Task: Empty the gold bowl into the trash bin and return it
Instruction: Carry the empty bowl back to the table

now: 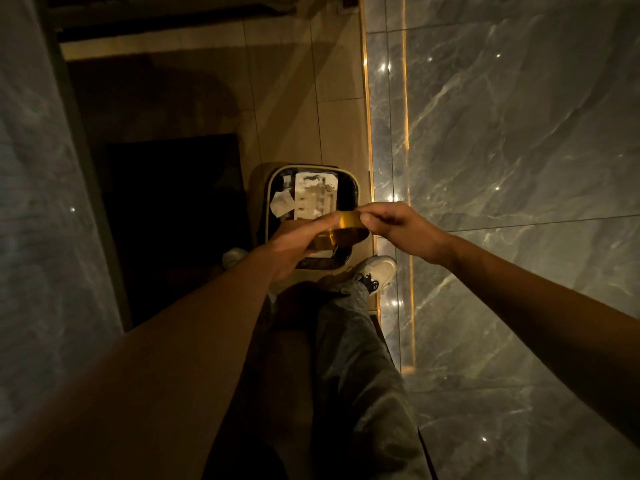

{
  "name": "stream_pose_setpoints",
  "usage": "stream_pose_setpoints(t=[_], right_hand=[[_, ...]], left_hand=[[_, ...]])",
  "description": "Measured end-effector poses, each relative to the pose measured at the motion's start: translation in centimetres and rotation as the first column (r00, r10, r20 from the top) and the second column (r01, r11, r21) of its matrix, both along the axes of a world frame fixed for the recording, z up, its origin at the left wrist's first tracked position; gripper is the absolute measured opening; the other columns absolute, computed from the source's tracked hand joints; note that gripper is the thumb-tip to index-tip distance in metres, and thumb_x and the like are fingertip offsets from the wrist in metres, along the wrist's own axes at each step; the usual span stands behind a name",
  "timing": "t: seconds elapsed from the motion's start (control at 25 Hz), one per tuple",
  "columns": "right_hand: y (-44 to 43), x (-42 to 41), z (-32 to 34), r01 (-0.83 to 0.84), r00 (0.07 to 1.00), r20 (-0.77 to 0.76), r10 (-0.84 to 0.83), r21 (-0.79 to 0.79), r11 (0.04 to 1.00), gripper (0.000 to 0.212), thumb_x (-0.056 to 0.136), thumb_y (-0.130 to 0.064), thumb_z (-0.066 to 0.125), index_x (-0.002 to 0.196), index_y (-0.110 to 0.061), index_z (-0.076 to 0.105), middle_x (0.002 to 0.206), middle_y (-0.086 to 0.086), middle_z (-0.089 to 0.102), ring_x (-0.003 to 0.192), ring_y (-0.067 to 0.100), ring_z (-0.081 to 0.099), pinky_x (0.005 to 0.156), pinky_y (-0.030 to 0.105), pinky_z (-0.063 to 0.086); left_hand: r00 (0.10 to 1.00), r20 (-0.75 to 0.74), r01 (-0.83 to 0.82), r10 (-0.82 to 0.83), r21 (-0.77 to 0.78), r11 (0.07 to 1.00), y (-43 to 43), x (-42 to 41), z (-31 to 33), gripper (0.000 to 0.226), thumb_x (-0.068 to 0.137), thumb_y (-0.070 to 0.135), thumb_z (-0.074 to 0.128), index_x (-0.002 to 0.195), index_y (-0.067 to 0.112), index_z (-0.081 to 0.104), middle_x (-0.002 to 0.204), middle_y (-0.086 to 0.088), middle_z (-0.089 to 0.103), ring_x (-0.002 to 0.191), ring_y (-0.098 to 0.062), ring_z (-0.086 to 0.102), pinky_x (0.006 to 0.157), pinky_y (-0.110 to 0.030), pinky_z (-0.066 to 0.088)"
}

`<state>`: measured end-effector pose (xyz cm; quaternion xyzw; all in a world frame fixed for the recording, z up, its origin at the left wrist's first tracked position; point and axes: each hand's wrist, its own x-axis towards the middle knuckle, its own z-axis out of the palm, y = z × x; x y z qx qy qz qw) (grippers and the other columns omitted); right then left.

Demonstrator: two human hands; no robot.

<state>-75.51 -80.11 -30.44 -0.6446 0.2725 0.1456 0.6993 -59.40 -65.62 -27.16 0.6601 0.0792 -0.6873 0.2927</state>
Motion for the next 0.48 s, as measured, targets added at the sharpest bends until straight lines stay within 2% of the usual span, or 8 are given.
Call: stream_pose_setpoints(t=[0.04, 0.12, 0.2, 0.28, 0.36, 0.48], right_hand=[[0.0, 0.2, 0.4, 0.043, 0.999, -0.029, -0.042, 0.053, 0.998, 0.028, 0.102, -0.018, 0.046, 0.12, -0.007, 0.065, 0.101, 0.005, 0.069, 0.099, 0.009, 0.065, 0.086, 0.022, 0.051], [-0.1, 0.5, 1.0, 0.132, 0.986, -0.115, -0.118, 0.12, 0.984, 0.029, 0.103, -0.026, 0.045, 0.116, -0.01, 0.066, 0.107, 0.013, 0.069, 0.106, 0.022, 0.065, 0.092, 0.035, 0.053], [-0.2, 0.8, 1.3, 0.191, 0.966, -0.201, -0.16, 0.146, 0.971, 0.033, 0.103, -0.031, 0.044, 0.113, -0.009, 0.066, 0.109, 0.014, 0.067, 0.111, 0.032, 0.063, 0.098, 0.045, 0.051], [-0.3, 1.1, 1.5, 0.244, 0.944, -0.263, -0.197, 0.157, 0.957, 0.039, 0.102, -0.034, 0.043, 0.113, -0.002, 0.063, 0.107, 0.014, 0.064, 0.107, 0.034, 0.062, 0.101, 0.05, 0.048], [-0.6, 1.1, 1.6, 0.306, 0.922, -0.297, -0.247, 0.171, 0.937, 0.043, 0.102, -0.035, 0.044, 0.114, 0.002, 0.06, 0.107, 0.013, 0.062, 0.101, 0.031, 0.06, 0.099, 0.049, 0.048], [-0.8, 0.9, 2.4, 0.37, 0.9, -0.322, -0.294, 0.207, 0.906, 0.037, 0.101, -0.039, 0.045, 0.108, -0.009, 0.064, 0.104, 0.009, 0.062, 0.095, 0.028, 0.06, 0.087, 0.042, 0.05]], left_hand=[[0.998, -0.059, -0.036, 0.036, 0.0, 0.999, -0.3, 0.2, 0.4, 0.047, 0.086, 0.048, 0.063, 0.122, 0.018, 0.061, 0.12, -0.002, 0.066, 0.111, -0.016, 0.06, 0.081, -0.025, 0.047], [0.992, -0.095, -0.078, 0.082, 0.044, 0.996, -0.8, 0.5, 0.8, 0.041, 0.089, 0.054, 0.056, 0.117, 0.024, 0.06, 0.117, 0.001, 0.064, 0.105, -0.012, 0.059, 0.077, -0.024, 0.046], [0.989, -0.06, -0.126, 0.132, 0.098, 0.987, -1.2, 0.5, 1.0, 0.037, 0.094, 0.054, 0.047, 0.115, 0.026, 0.058, 0.117, 0.001, 0.061, 0.1, -0.014, 0.058, 0.085, -0.028, 0.046], [0.985, 0.017, -0.175, 0.174, 0.139, 0.975, -1.5, 0.4, 1.0, 0.042, 0.099, 0.049, 0.04, 0.129, 0.022, 0.053, 0.126, -0.002, 0.055, 0.104, -0.019, 0.057, 0.09, -0.032, 0.044], [0.983, 0.074, -0.178, 0.169, 0.144, 0.974, -1.8, 0.3, 1.2, 0.046, 0.102, 0.042, 0.038, 0.14, 0.018, 0.046, 0.14, -0.005, 0.05, 0.12, -0.023, 0.052, 0.093, -0.032, 0.043], [0.977, 0.085, -0.202, 0.196, 0.068, 0.977, -2.2, 0.1, 2.3, 0.042, 0.103, 0.036, 0.036, 0.141, 0.02, 0.046, 0.143, -0.008, 0.049, 0.129, -0.025, 0.047, 0.103, -0.035, 0.039]])
